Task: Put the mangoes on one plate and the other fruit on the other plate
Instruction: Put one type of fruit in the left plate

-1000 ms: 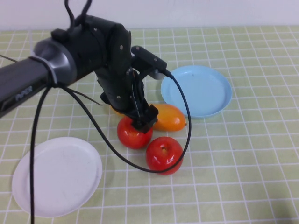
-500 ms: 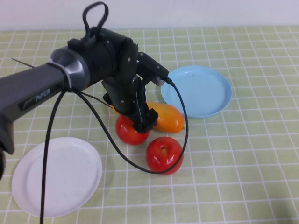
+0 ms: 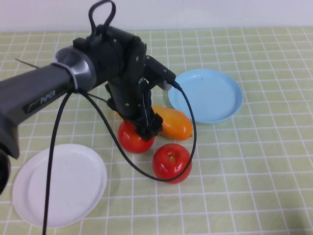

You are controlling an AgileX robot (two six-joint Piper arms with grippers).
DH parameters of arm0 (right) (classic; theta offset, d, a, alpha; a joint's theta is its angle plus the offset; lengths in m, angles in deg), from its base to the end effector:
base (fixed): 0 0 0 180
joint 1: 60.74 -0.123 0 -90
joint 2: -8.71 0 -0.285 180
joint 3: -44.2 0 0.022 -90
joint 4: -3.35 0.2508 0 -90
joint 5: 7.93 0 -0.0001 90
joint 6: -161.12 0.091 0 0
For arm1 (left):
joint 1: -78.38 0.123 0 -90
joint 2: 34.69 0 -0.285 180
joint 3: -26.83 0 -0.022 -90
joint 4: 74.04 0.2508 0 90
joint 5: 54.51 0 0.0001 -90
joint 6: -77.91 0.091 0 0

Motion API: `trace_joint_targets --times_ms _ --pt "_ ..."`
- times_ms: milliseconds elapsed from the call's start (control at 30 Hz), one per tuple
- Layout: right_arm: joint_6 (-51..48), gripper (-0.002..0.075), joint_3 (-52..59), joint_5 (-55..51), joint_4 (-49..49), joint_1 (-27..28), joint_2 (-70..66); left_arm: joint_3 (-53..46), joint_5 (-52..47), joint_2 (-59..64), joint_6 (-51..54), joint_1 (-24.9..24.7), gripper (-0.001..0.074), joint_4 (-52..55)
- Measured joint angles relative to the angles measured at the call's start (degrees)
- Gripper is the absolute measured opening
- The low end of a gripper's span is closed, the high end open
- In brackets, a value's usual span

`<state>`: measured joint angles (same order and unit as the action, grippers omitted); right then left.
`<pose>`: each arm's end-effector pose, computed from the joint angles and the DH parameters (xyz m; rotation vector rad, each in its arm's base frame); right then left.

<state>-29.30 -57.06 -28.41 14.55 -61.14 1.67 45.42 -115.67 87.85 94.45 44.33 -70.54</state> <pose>0.0529 0.0066 0.1734 -0.0525 1.8475 0.0688 0.3551 -0.2341 0.2363 1.2580 2.5863 0.0243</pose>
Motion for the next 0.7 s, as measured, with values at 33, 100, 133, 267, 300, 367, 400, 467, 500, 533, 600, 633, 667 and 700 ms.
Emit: trace_joint_targets --times_ms 33,100,133,267,300,367,400,467,500,533,600,633,667,700 --pt "0.0 -0.0017 0.0 0.0 0.0 0.0 0.0 0.9 -1.2 0.0 0.0 0.0 0.0545 0.1" --pt "0.0 -0.0017 0.0 0.0 0.0 0.0 0.0 3.2 -4.9 -0.5 0.0 0.0 0.0545 0.2" --pt "0.0 -0.0017 0.0 0.0 0.0 0.0 0.0 4.4 -6.1 -1.0 0.0 0.0 0.0544 0.2" --pt "0.0 -0.0017 0.0 0.0 0.0 0.0 0.0 5.8 -8.3 -4.1 -5.2 1.0 0.0542 0.1" --pt "0.0 -0.0017 0.0 0.0 0.0 0.0 0.0 5.2 -8.5 -5.0 -7.1 1.5 0.0542 0.2" --pt "0.0 -0.0017 0.0 0.0 0.0 0.0 0.0 2.7 -8.5 -7.2 -9.1 2.6 0.0542 1.7" --pt "0.0 -0.0017 0.0 0.0 0.0 0.0 0.0 0.6 -8.5 -8.4 -9.7 3.1 0.0542 2.6" --pt "0.0 -0.0017 0.0 0.0 0.0 0.0 0.0 -4.1 -8.6 -11.0 -10.7 3.5 0.0542 4.1" --pt "0.0 -0.0017 0.0 0.0 0.0 0.0 0.0 -6.8 -8.8 -12.5 -11.4 3.7 0.0542 4.5" --pt "0.0 -0.0017 0.0 0.0 0.0 0.0 0.0 -9.5 -8.8 -13.7 -12.1 4.0 0.0542 4.5" --pt "0.0 -0.0017 0.0 0.0 0.0 0.0 0.0 -14.5 -8.8 -16.9 -14.3 5.0 0.054 4.4" --pt "0.0 -0.0017 0.0 0.0 0.0 0.0 0.0 -16.3 -8.8 -18.0 -15.3 5.7 0.0539 4.4" --pt "0.0 -0.0017 0.0 0.0 0.0 0.0 0.0 -18.4 -8.9 -19.3 -16.1 6.6 0.0539 4.3" --pt "0.0 -0.0017 0.0 0.0 0.0 0.0 0.0 -20.4 -8.9 -20.4 -16.5 7.6 0.0539 4.3"
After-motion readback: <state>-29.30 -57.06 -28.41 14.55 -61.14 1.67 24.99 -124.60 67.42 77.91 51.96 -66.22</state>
